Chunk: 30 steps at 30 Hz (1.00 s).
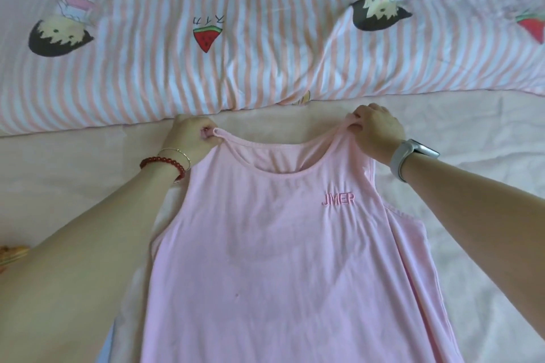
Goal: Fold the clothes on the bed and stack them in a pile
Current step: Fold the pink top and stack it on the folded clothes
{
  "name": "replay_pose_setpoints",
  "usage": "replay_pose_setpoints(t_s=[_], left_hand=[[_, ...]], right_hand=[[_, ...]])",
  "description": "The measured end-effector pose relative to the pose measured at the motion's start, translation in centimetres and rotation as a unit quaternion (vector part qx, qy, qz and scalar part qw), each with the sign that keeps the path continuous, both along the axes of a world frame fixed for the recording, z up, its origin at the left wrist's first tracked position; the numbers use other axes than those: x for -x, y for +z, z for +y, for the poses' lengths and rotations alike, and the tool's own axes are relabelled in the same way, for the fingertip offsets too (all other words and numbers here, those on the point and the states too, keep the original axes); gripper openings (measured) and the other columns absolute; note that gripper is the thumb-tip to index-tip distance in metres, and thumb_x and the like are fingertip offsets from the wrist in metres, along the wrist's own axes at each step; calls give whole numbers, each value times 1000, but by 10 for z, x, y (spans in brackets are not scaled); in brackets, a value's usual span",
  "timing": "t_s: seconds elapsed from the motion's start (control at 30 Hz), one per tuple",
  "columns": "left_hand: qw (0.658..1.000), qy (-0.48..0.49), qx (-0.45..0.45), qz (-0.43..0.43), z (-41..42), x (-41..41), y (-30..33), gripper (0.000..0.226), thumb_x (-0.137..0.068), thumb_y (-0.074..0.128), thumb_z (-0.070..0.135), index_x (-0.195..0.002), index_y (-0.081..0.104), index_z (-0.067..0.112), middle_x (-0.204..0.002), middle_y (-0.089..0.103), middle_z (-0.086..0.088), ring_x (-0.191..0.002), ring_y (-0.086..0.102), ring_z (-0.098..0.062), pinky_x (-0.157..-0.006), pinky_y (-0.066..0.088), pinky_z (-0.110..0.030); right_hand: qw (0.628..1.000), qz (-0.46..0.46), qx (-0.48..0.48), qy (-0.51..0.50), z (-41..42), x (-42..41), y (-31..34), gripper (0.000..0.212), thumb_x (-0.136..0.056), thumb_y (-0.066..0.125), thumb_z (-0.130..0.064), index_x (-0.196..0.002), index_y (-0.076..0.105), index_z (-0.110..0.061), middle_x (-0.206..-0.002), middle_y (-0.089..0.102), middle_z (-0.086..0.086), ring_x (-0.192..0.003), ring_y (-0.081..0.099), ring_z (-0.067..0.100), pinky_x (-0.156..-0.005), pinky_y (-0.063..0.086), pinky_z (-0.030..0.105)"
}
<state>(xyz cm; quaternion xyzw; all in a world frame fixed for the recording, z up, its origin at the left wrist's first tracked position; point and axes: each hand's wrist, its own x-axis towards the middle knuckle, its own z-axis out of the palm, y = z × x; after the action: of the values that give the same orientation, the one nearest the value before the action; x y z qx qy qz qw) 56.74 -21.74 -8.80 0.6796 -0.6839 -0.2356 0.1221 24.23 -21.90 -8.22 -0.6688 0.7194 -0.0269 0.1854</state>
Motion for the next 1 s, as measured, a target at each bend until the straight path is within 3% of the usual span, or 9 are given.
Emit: replay_pose_setpoints(t_s=[0.1, 0.23, 0.4, 0.53, 0.63, 0.8, 1.0], left_hand=[[996, 76, 1, 53, 1, 2, 19, 13, -83, 66, 21, -84, 58, 11, -83, 58, 0, -79, 51, -19, -67, 34, -25], [996, 25, 81, 19, 24, -1, 48, 16, -86, 64, 20, -85, 53, 9, -84, 55, -4, -77, 50, -24, -66, 39, -33], [987, -18, 159, -27, 96, 7, 67, 8, -86, 60, 8, -87, 59, 0, -91, 58, -15, -80, 56, -35, -65, 46, -43], [979, -32, 197, -50, 174, 13, 69, 7, -81, 64, 3, -86, 68, 1, -83, 61, -17, -73, 60, -32, -59, 46, -36], [970, -58, 226, -64, 239, 13, 64, 15, -78, 60, 6, -85, 73, 2, -77, 64, -16, -73, 63, -29, -61, 49, -33], [971, -98, 213, -47, 353, 12, 58, 25, -78, 49, 11, -79, 73, 3, -70, 61, -13, -59, 62, -28, -54, 52, -35], [971, -144, 184, -49, 489, 7, 61, 20, -71, 56, -1, -79, 73, 6, -65, 58, -9, -54, 58, -27, -54, 49, -33]], right_hand=[[998, -12, 57, -24, 4, 0, 18, 19, -91, 46, -11, -104, 54, -1, -109, 52, 17, -101, 50, 34, -72, 34, 36], [991, -27, 132, 3, 27, 4, 43, 17, -92, 45, -11, -101, 54, 0, -105, 52, 18, -90, 52, 37, -64, 33, 35], [984, -48, 161, 53, 93, 10, 58, 19, -95, 45, -11, -98, 58, 2, -99, 58, 20, -91, 54, 39, -69, 37, 41], [979, -28, 183, 90, 166, 13, 63, 10, -87, 53, 0, -90, 62, 1, -86, 62, 19, -82, 59, 39, -74, 39, 42], [966, 7, 215, 141, 229, 14, 62, 15, -83, 52, -9, -78, 65, -6, -71, 63, 11, -70, 63, 33, -77, 38, 40], [958, 50, 228, 164, 343, 22, 56, 30, -84, 42, -21, -74, 67, -8, -66, 62, 6, -66, 62, 29, -82, 37, 41], [968, 67, 191, 151, 483, 38, 57, 30, -84, 42, -21, -73, 67, -9, -67, 63, 5, -66, 63, 28, -85, 31, 41]])
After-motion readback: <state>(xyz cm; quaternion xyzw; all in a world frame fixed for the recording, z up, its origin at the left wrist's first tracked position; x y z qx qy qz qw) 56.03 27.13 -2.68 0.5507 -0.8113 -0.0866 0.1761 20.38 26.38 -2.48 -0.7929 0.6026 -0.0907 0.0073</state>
